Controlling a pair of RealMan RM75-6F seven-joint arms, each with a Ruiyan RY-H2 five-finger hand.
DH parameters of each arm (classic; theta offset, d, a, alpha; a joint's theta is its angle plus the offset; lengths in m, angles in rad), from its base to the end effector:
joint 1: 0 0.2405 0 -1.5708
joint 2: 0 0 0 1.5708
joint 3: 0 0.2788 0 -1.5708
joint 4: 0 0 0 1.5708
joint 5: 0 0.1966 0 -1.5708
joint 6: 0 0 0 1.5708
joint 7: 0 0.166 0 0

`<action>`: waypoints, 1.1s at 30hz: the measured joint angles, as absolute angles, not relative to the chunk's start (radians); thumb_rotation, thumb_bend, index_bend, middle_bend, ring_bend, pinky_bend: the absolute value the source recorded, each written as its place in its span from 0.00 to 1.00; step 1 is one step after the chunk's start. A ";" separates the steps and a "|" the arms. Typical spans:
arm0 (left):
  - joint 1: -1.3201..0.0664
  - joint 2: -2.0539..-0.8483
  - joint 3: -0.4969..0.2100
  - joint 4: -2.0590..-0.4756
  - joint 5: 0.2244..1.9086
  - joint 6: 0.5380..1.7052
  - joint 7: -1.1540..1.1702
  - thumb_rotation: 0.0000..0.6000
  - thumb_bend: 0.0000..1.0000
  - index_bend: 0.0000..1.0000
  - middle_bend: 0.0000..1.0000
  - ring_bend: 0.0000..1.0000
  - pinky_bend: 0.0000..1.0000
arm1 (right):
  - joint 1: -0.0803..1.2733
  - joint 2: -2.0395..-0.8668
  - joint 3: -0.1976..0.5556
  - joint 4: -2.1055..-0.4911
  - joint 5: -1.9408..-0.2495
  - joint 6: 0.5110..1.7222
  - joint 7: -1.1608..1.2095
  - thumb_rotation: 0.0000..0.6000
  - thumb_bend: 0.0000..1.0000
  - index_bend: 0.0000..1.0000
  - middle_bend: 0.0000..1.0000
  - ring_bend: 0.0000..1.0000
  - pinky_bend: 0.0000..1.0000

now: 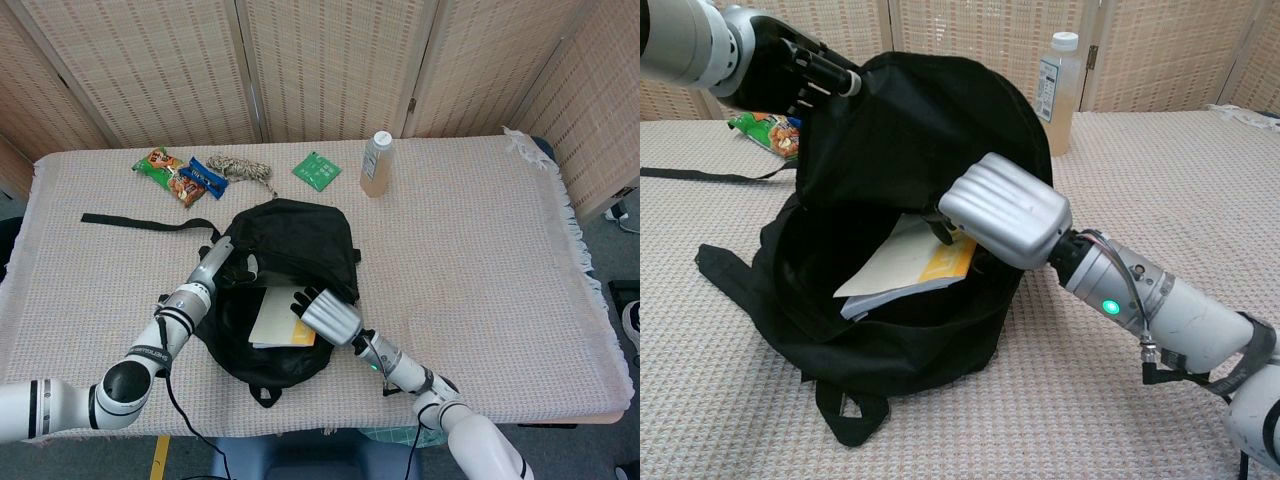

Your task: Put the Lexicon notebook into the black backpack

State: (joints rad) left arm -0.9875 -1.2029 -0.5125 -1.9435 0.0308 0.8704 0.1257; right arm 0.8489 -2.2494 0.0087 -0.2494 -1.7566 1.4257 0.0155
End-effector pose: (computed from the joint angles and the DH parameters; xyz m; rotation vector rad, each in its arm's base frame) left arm -0.0661 0.3992 0.0778 -1.2439 -2.0142 -1.0984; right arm -0.0936 -0.3517 -0.1282 1.9946 -0.0319 1.2713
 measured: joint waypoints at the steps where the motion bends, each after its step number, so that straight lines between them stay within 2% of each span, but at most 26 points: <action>1: -0.989 -1.202 -0.510 -1.944 0.032 0.870 0.123 1.00 0.77 0.70 0.42 0.29 0.11 | 0.854 -2.252 0.013 -0.254 -1.748 1.412 0.004 1.00 0.51 0.99 0.55 0.58 0.49; 3: -0.993 -1.199 -0.504 -1.946 0.034 0.870 0.116 1.00 0.77 0.70 0.41 0.29 0.11 | 0.861 -2.255 0.018 -0.262 -1.737 1.400 -0.011 1.00 0.51 0.96 0.53 0.56 0.45; 5: -0.996 -1.197 -0.498 -1.947 0.037 0.871 0.111 1.00 0.77 0.70 0.42 0.29 0.11 | 0.865 -2.258 0.024 -0.277 -1.723 1.383 -0.028 1.00 0.51 0.84 0.49 0.53 0.41; 7: -0.999 -1.196 -0.494 -1.947 0.039 0.870 0.105 1.00 0.77 0.69 0.42 0.29 0.11 | 0.864 -2.257 0.029 -0.296 -1.709 1.366 -0.043 1.00 0.51 0.62 0.40 0.46 0.34; 12: -1.008 -1.195 -0.479 -1.938 0.043 0.863 0.091 1.00 0.77 0.68 0.42 0.29 0.11 | 0.846 -2.237 0.042 -0.359 -1.680 1.344 -0.058 1.00 0.49 0.17 0.19 0.29 0.16; 13: -1.010 -1.195 -0.477 -1.936 0.043 0.861 0.089 1.00 0.77 0.68 0.42 0.29 0.11 | 0.840 -2.227 0.044 -0.381 -1.675 1.342 -0.057 1.00 0.47 0.10 0.15 0.24 0.11; 15: -1.015 -1.196 -0.472 -1.930 0.042 0.860 0.086 1.00 0.77 0.67 0.41 0.29 0.11 | 0.831 -2.210 0.047 -0.420 -1.668 1.342 -0.056 1.00 0.42 0.03 0.10 0.19 0.05; 18: -1.023 -1.198 -0.467 -1.924 0.038 0.861 0.080 1.00 0.77 0.67 0.41 0.28 0.11 | 0.816 -2.173 0.051 -0.496 -1.660 1.348 -0.050 1.00 0.34 0.00 0.06 0.15 0.02; 23: -1.038 -1.199 -0.460 -1.916 0.025 0.868 0.074 1.00 0.77 0.67 0.41 0.28 0.11 | 0.791 -2.100 0.054 -0.640 -1.656 1.377 -0.054 1.00 0.26 0.00 0.04 0.13 0.02; 27: -1.049 -1.202 -0.456 -1.909 0.011 0.872 0.073 1.00 0.77 0.66 0.41 0.28 0.11 | 0.773 -2.049 0.051 -0.725 -1.666 1.410 -0.092 1.00 0.09 0.00 0.00 0.10 0.00; 33: -1.058 -1.199 -0.449 -1.913 0.004 0.878 0.070 1.00 0.77 0.66 0.41 0.28 0.11 | 0.763 -1.999 0.039 -0.819 -1.694 1.432 -0.118 1.00 0.06 0.00 0.00 0.09 0.00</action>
State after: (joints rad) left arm -1.0576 -1.1994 -0.4486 -1.9125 0.0036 0.8775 0.0704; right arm 0.7629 -1.9989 0.0394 -0.8189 -1.6943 1.4315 -0.1176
